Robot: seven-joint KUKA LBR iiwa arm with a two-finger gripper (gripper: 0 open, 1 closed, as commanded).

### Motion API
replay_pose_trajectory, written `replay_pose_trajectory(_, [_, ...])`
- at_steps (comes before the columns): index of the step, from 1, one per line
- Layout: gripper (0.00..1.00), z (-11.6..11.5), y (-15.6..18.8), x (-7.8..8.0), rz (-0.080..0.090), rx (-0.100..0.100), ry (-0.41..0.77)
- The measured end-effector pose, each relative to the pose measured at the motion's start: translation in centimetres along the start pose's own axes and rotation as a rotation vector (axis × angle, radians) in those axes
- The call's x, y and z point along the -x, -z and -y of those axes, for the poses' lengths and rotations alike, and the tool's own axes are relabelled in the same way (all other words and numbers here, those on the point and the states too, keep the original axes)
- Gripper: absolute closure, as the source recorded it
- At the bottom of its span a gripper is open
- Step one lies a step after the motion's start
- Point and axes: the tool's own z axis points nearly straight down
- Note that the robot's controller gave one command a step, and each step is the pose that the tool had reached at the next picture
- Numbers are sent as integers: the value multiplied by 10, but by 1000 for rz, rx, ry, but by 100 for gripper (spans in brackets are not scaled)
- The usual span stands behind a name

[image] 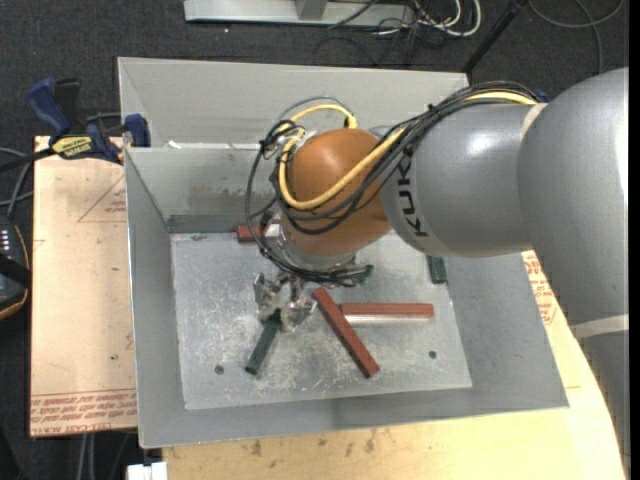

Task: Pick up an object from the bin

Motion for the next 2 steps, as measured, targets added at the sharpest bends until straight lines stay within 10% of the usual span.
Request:
replay_pose_trajectory(1, [100, 0, 0, 0, 0, 0, 0])
replay_pose_trajectory(2, [100, 6, 129, -5, -13, 14, -52])
